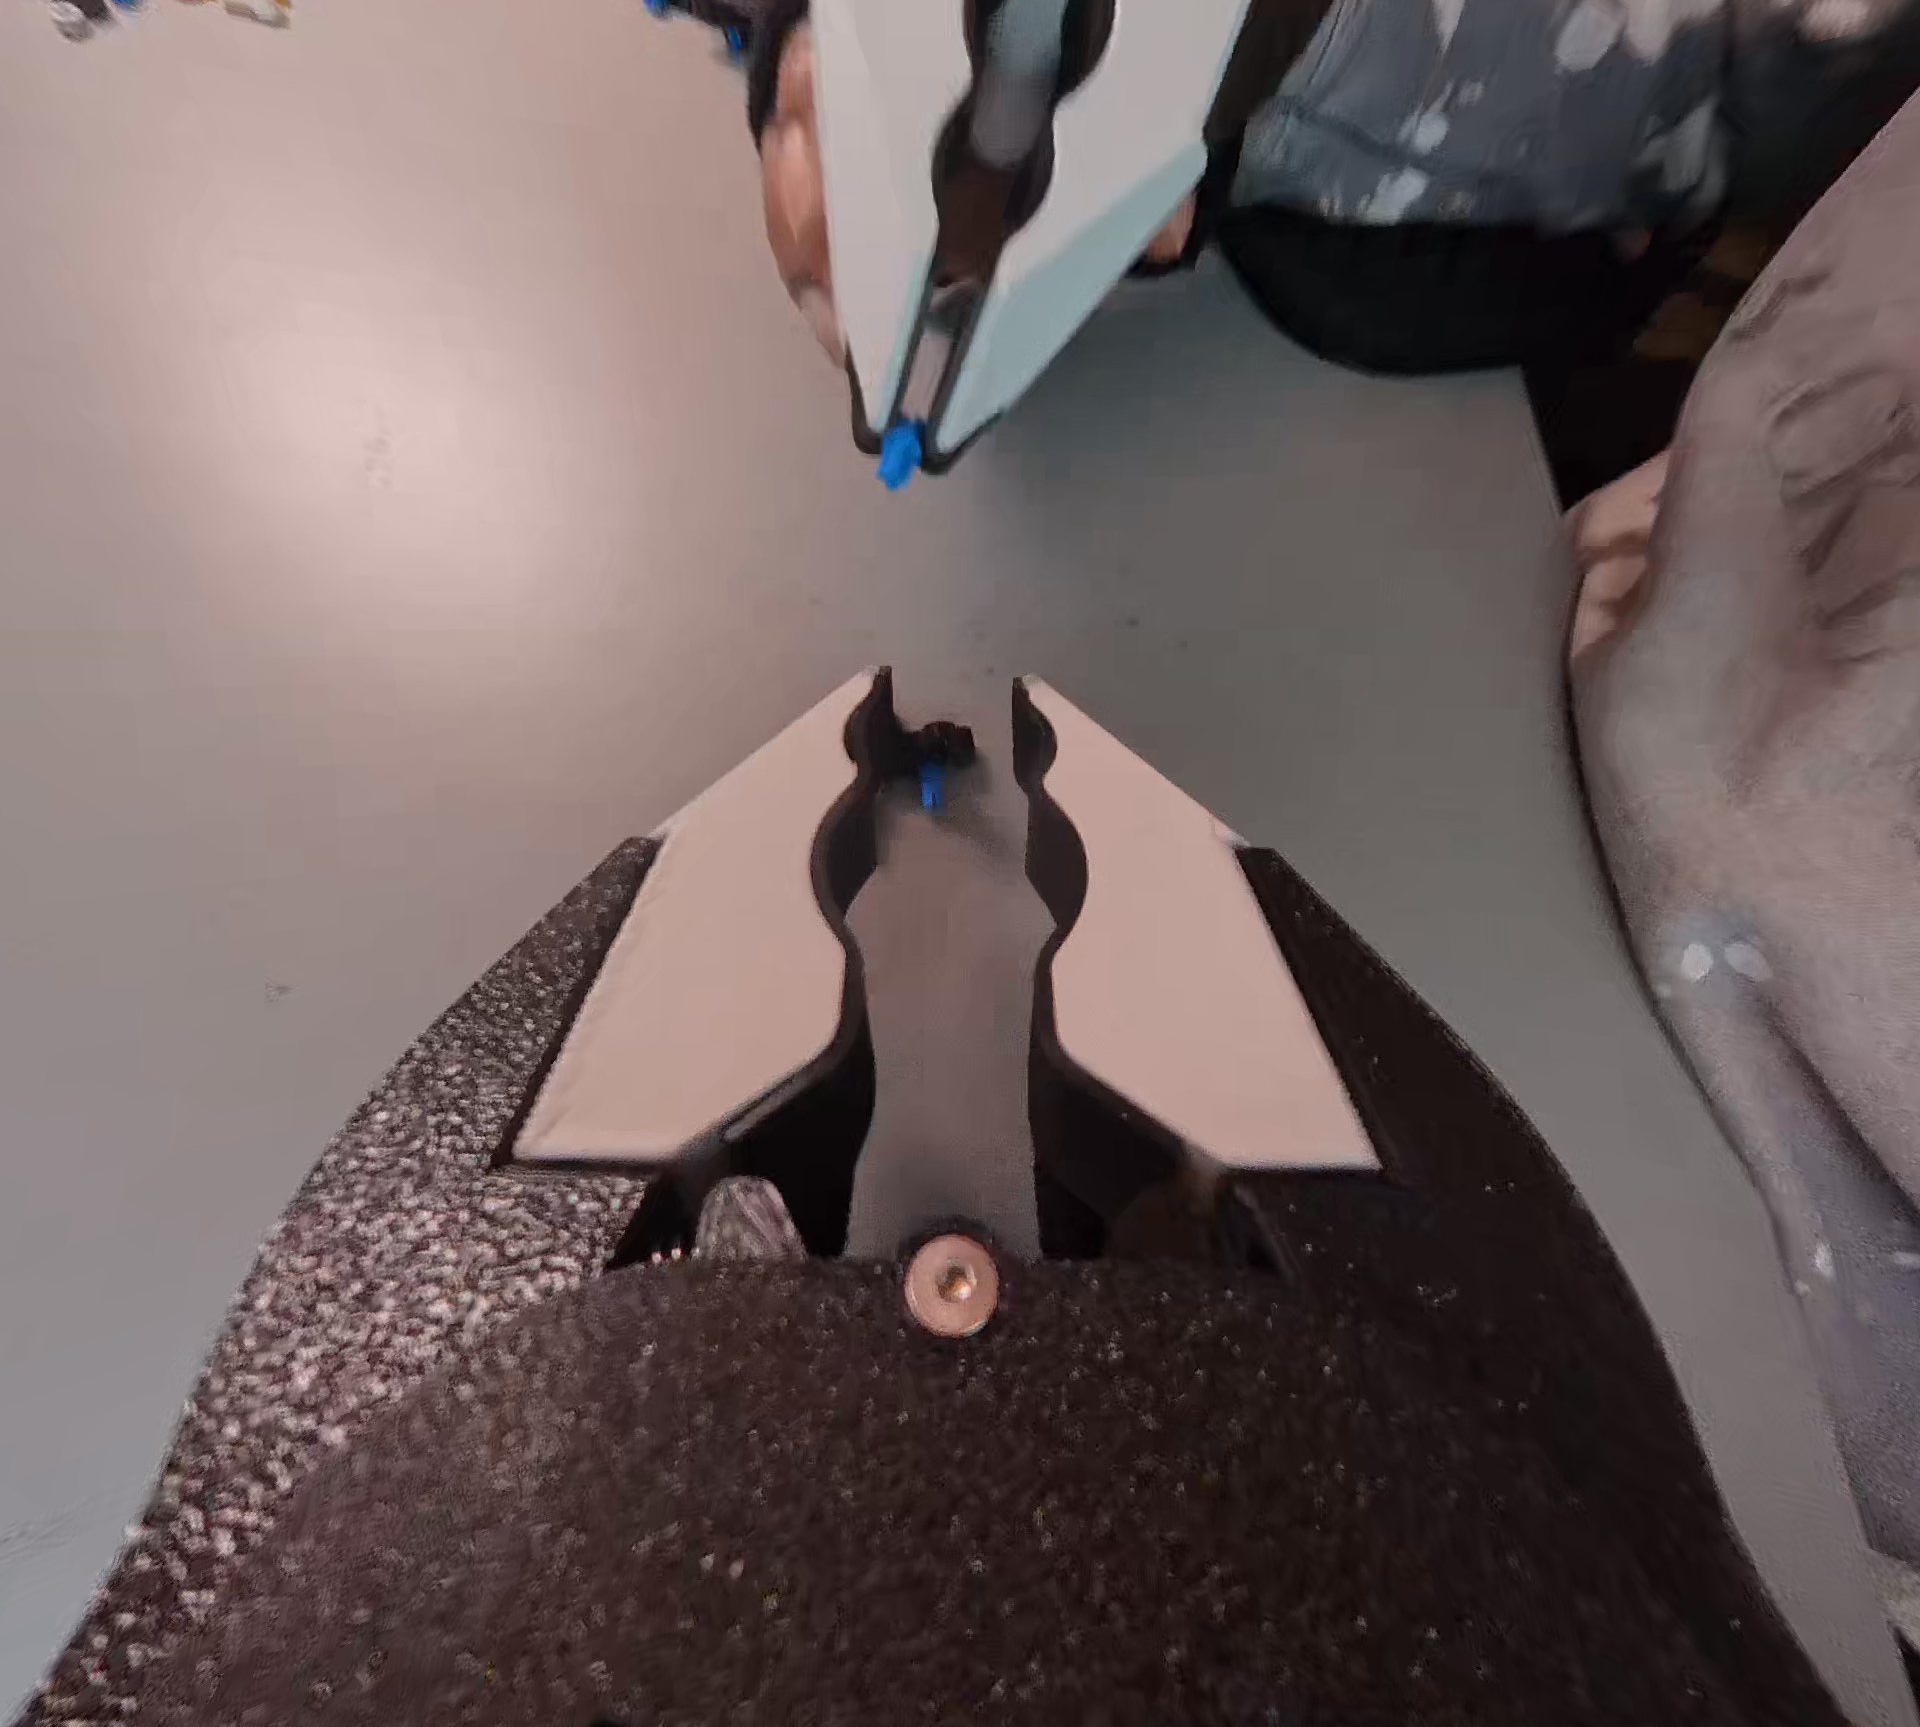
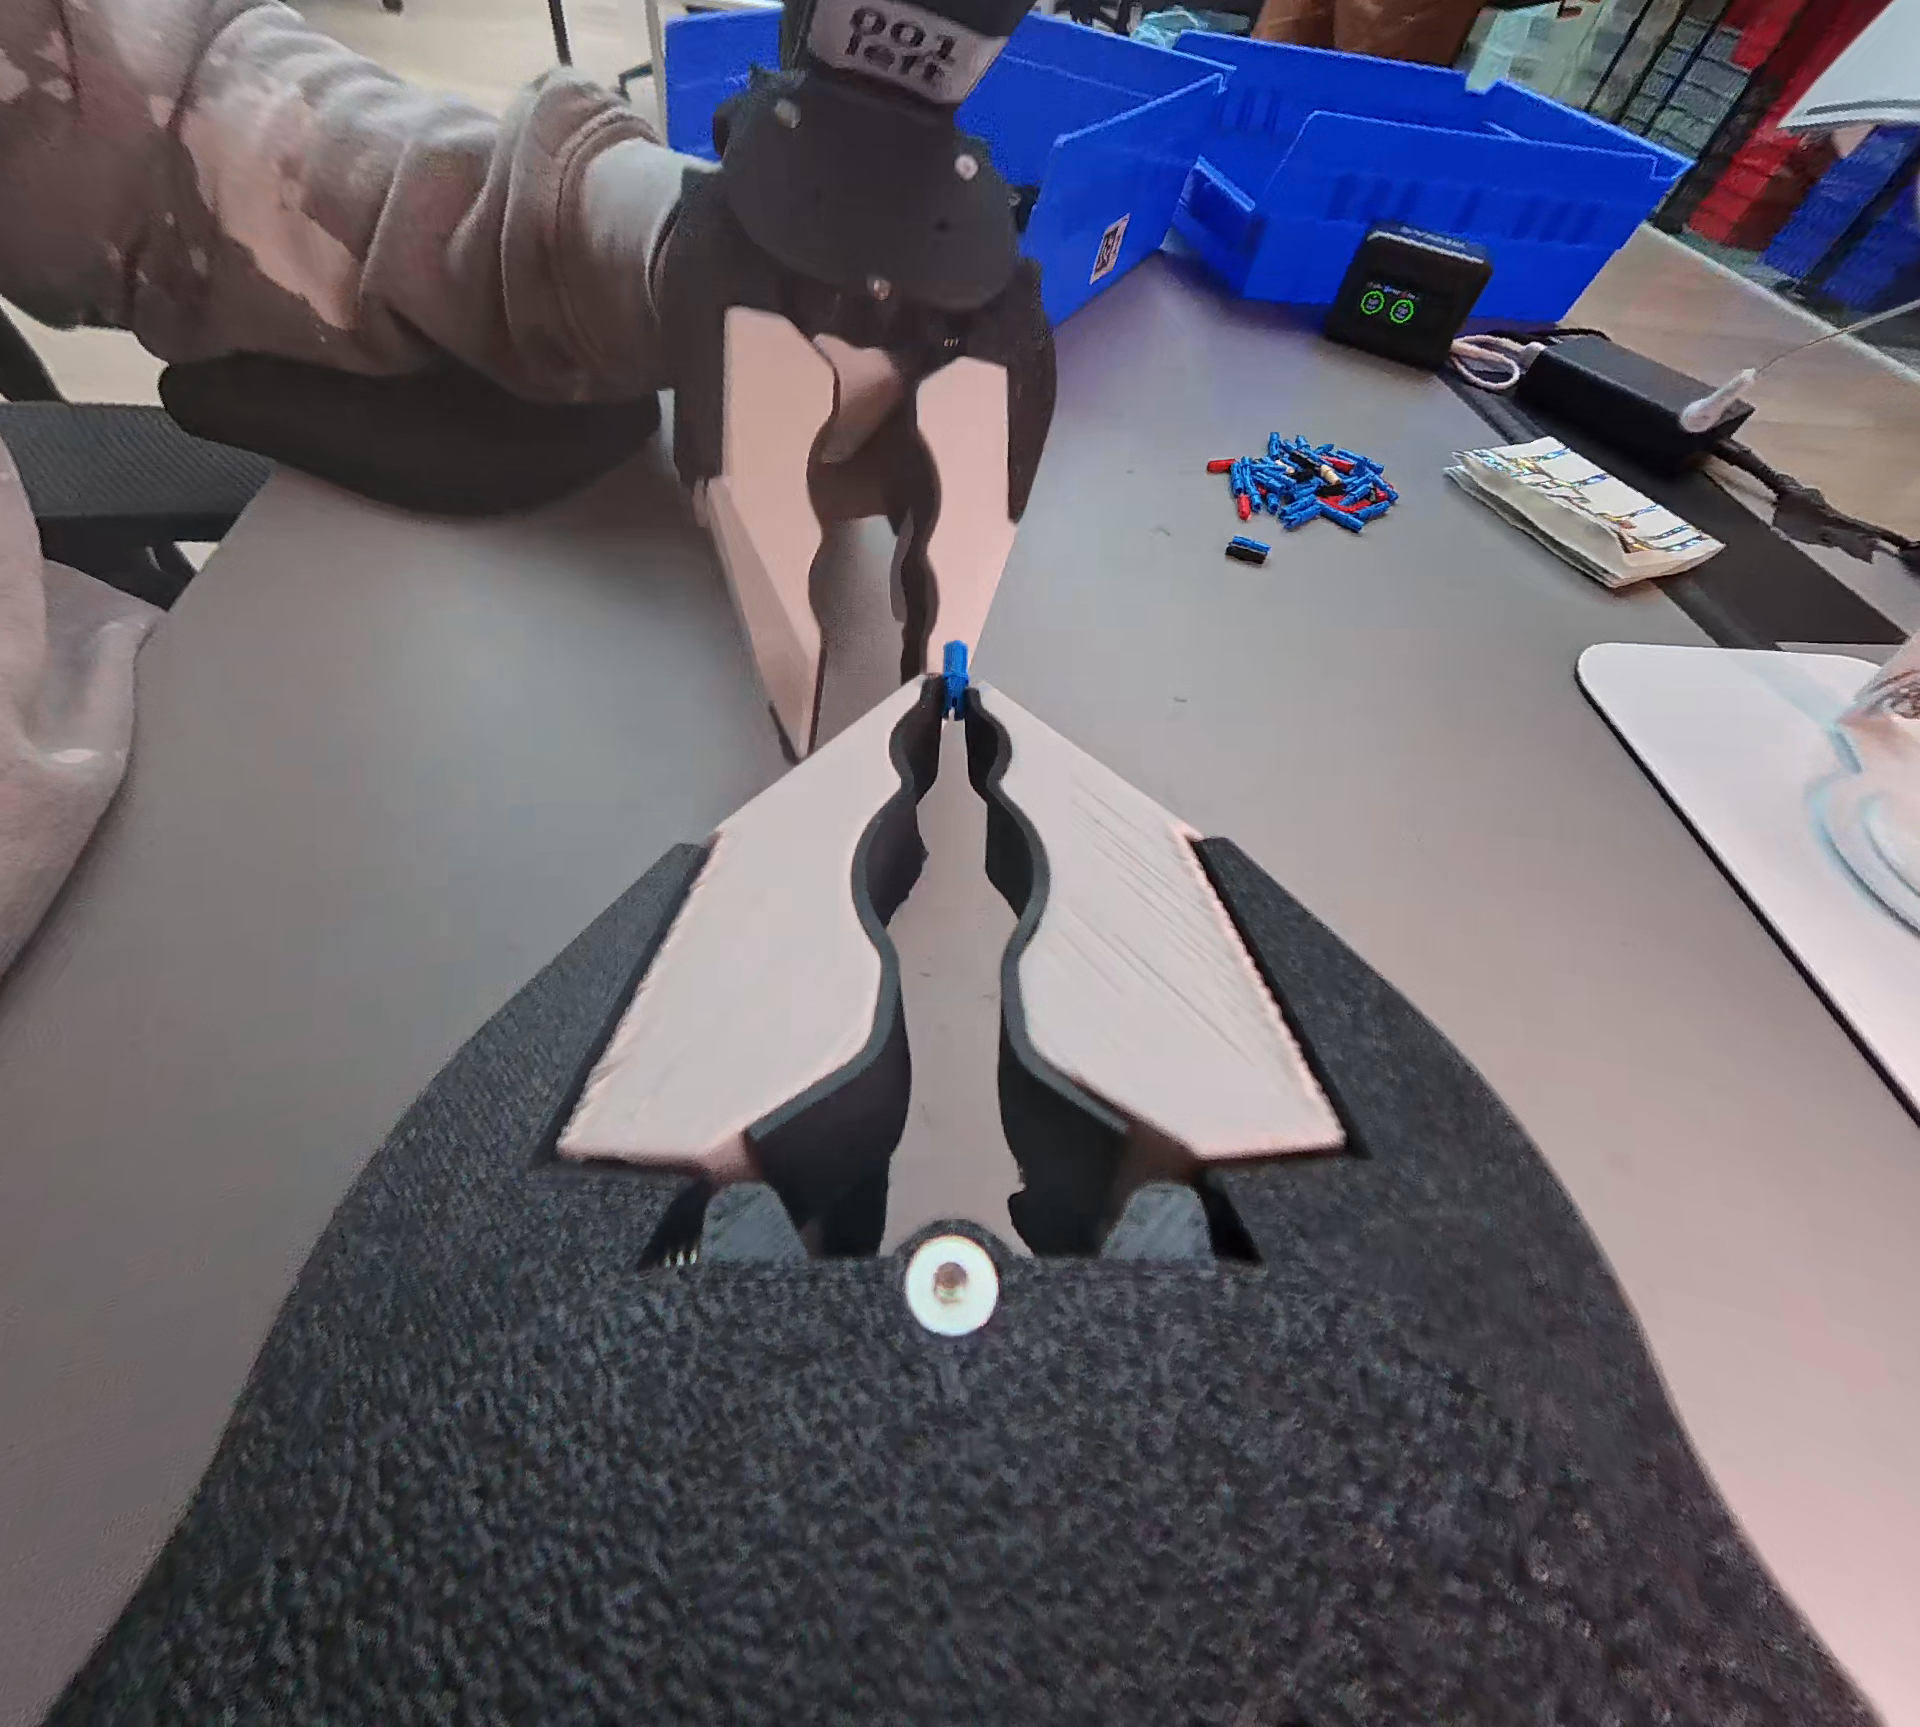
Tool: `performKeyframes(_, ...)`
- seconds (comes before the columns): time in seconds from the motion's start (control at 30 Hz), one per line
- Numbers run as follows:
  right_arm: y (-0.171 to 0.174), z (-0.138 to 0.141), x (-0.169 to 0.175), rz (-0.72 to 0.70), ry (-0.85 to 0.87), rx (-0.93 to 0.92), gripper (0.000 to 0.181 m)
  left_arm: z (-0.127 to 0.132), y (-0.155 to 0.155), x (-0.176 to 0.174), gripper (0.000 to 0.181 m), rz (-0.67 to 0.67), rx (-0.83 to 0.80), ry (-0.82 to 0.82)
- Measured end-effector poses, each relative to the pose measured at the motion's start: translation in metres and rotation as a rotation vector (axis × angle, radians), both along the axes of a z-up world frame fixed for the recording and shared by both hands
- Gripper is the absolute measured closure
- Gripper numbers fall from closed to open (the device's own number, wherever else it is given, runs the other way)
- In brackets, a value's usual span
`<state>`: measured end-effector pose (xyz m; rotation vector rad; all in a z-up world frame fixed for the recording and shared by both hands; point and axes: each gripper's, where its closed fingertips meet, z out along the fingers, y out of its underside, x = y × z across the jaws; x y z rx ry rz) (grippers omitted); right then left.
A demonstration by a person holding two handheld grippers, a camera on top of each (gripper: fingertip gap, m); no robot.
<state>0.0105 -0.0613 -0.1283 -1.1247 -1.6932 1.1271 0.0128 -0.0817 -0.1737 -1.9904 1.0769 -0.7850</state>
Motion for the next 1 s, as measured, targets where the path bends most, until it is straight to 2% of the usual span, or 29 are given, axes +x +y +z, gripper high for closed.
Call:
performKeyframes(0.03, -0.001, -0.002, -0.001, 0.0, -0.002, 0.026, 0.177, 0.011, 0.002, -0.001, 0.16, 0.015, -0.008, -0.071)
performKeyframes(0.1, -0.005, -0.004, -0.003, 0.003, -0.002, 0.063, 0.177, 0.03, 0.005, -0.001, 0.162, 0.042, -0.044, -0.209)
performKeyframes(0.17, -0.009, -0.007, -0.005, 0.004, -0.01, 0.116, 0.177, 0.039, 0.006, -0.001, 0.167, 0.05, -0.08, -0.284)
performKeyframes(0.27, -0.014, -0.006, -0.007, 0.015, -0.002, 0.116, 0.177, 0.039, 0.006, -0.001, 0.176, 0.05, -0.089, -0.287)
performKeyframes(0.47, -0.011, -0.007, -0.008, -0.01, -0.001, 0.11, 0.177, 0.039, 0.009, -0.002, 0.178, 0.067, -0.042, -0.246)
performKeyframes(0.5, -0.008, -0.009, -0.009, -0.029, -0.012, 0.109, 0.175, 0.038, 0.011, -0.004, 0.178, 0.083, -0.027, -0.224)
performKeyframes(0.53, -0.005, -0.012, -0.009, -0.042, -0.033, 0.118, 0.166, 0.037, 0.017, -0.01, 0.178, 0.115, -0.004, -0.194)
performKeyframes(0.57, -0.001, -0.017, -0.008, -0.054, -0.06, 0.125, 0.16, 0.034, 0.026, -0.021, 0.178, 0.174, 0.03, -0.15)
performKeyframes(0.63, 0.002, -0.022, -0.007, -0.061, -0.086, 0.123, 0.158, 0.029, 0.054, -0.061, 0.178, 0.369, 0.116, -0.037)
performKeyframes(0.73, 0.004, -0.025, -0.007, -0.064, -0.109, 0.132, 0.158, 0.017, 0.092, -0.15, 0.178, 0.715, 0.242, 0.185)
performKeyframes(0.8, 0.002, -0.029, -0.008, -0.06, -0.124, 0.139, 0.158, 0.011, 0.104, -0.198, 0.178, 0.883, 0.264, 0.286)
performKeyframes(0.9, 0.0, -0.033, -0.009, -0.053, -0.14, 0.159, 0.158, -0.002, 0.112, -0.239, 0.178, 1.031, 0.216, 0.356)
performKeyframes(1.0, 0.0, -0.033, -0.009, -0.053, -0.14, 0.165, 0.16, -0.015, 0.113, -0.249, 0.178, 1.064, 0.163, 0.369)
